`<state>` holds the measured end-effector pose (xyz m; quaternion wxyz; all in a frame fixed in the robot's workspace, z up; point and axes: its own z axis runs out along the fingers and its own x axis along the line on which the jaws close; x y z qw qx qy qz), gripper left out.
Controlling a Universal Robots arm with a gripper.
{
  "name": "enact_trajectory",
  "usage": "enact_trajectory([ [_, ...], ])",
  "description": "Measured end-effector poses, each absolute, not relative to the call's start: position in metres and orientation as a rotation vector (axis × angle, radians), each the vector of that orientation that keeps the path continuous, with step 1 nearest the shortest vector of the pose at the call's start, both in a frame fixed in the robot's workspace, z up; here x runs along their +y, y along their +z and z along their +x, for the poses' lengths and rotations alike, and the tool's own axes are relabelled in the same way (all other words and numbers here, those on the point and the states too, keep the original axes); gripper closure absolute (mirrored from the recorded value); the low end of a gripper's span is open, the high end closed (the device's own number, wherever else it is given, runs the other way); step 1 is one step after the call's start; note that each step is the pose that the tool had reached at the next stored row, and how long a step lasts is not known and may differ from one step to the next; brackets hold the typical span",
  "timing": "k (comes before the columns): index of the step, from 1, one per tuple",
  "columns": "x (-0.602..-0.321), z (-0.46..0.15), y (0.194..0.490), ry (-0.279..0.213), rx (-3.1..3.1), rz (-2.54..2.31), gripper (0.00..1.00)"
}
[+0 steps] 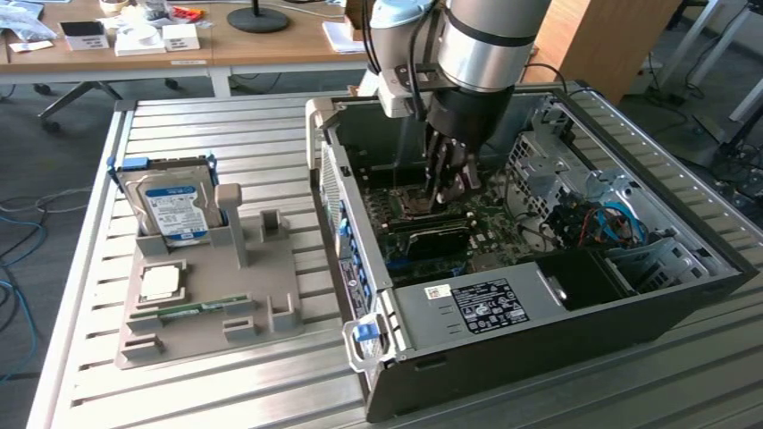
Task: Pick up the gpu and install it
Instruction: 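Press down on the gpu until it lock into place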
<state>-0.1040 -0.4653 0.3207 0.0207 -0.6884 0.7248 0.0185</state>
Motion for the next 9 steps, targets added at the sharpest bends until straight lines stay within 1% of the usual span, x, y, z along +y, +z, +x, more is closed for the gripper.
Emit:
enact_trajectory([
  [2, -0.4653, -0.1040, 0.3207, 0.057, 2.247, -2.135, 0.74],
  [3, -0.4653, -0.1040, 0.3207, 0.057, 2.247, -2.135, 0.74],
  [5, -0.4653, -0.1040, 0.3207, 0.057, 2.247, -2.135, 0.85],
  [6, -0.4653, -0.1040, 0.3207, 0.058, 2.247, -2.135, 0.85],
  [7, -0.4653, -0.1040, 0.3207, 0.057, 2.247, -2.135, 0.89],
  [9, -0.4653, -0.1040, 0.3207, 0.057, 2.247, -2.135, 0.89],
])
